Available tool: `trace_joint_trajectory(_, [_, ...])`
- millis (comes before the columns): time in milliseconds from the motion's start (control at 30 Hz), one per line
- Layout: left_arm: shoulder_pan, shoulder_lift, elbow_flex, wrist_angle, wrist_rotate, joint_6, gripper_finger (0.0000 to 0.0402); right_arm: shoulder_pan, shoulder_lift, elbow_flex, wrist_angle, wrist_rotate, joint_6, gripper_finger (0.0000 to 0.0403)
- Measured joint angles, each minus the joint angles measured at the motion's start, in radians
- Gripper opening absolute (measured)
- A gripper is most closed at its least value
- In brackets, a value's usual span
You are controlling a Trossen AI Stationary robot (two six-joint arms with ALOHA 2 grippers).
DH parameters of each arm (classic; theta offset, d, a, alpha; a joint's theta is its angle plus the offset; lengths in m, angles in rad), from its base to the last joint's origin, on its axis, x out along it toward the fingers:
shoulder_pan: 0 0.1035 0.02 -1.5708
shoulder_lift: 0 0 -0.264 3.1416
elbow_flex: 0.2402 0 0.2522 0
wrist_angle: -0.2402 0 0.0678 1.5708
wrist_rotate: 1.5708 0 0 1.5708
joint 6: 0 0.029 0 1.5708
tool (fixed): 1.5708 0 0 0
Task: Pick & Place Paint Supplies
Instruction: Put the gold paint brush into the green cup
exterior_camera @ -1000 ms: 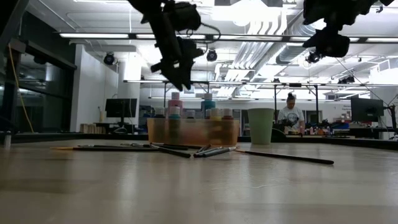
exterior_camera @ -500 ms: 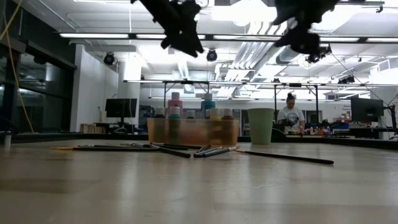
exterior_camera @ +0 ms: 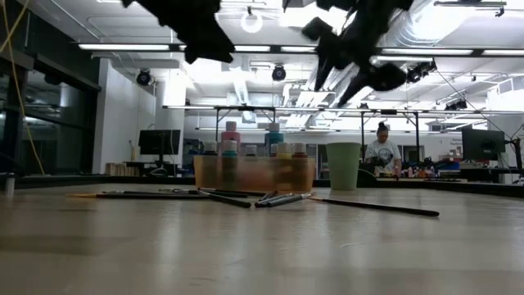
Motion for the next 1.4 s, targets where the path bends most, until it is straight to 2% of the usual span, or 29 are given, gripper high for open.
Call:
trace_joint_trajectory(133, [0.0, -0.104, -0.096, 0.054, 0.037, -0.001, 0.0161, -0.007, 0.108, 0.0, 0.025, 0.025, 0.105, 0.022])
trace_joint_trajectory(267, [0.0, -0.18, -0.15, 0.048, 0.041, 0.001, 0.0161, 0.007, 0.217, 0.0, 0.123, 0.115, 0.19, 0.022])
trace_joint_trajectory(567, [0.0, -0.26, -0.189, 0.029, 0.041, 0.007, 0.0161, -0.009, 0.365, 0.0, 0.166, 0.197, 0.418, 0.022])
trace_joint_trajectory(1400, [0.0, -0.261, -0.189, -0.011, 0.047, 0.009, 0.0161, 0.003, 0.466, 0.0, 0.169, 0.227, 0.688, 0.0215])
